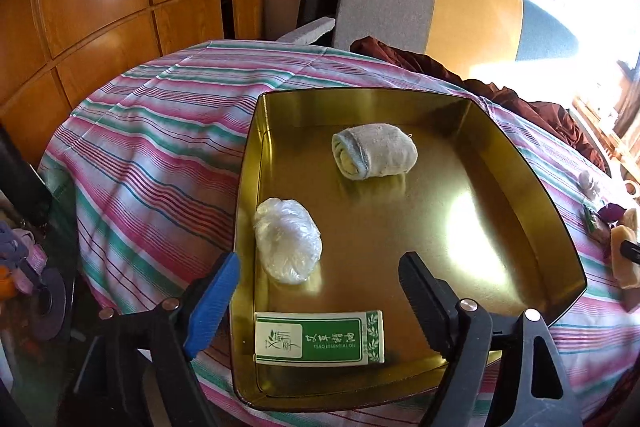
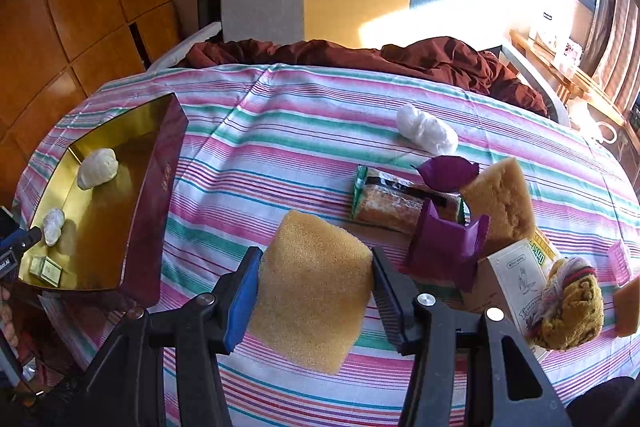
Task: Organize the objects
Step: 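Release the green box in the tray with left while right lowers the sponge there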
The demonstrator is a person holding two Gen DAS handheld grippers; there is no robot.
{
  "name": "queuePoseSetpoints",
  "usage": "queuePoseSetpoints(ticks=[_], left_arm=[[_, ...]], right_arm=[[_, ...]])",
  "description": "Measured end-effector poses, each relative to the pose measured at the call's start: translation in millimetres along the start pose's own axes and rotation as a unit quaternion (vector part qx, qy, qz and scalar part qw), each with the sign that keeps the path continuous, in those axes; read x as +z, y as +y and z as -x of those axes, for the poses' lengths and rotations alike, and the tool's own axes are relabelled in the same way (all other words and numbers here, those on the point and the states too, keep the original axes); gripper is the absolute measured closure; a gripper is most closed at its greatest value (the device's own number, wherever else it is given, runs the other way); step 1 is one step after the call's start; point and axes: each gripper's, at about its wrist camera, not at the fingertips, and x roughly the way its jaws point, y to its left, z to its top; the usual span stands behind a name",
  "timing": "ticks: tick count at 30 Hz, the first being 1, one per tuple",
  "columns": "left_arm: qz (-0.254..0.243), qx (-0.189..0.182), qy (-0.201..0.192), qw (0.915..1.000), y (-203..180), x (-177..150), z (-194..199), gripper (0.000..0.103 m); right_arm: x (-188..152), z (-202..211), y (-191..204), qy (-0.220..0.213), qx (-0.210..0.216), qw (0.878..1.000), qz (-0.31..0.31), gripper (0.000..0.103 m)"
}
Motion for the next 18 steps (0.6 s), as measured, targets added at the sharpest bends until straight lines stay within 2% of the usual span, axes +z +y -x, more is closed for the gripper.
queuePoseSetpoints(ticks=[3,10,18], left_arm=[[-0.001,0.003,-0.007,1.0000,3.3,0.2,2.5,0.021],[0.006,-0.002,-0.022,0.9997,9.5,3.4,13.0,0.019],[0.016,0.000,-0.031,0.9994,20.1,3.9,22.3,0.017]], right_arm=[[5.8,5.9,19.9,-0.008,0.029,1.000,0.001,0.049],[24.0,10.3,96.0,-0.023,0.106,0.993,0.047,0.049],[43.1,-14.4,173.7,0.000,0.166,0.982,0.085,0.049]])
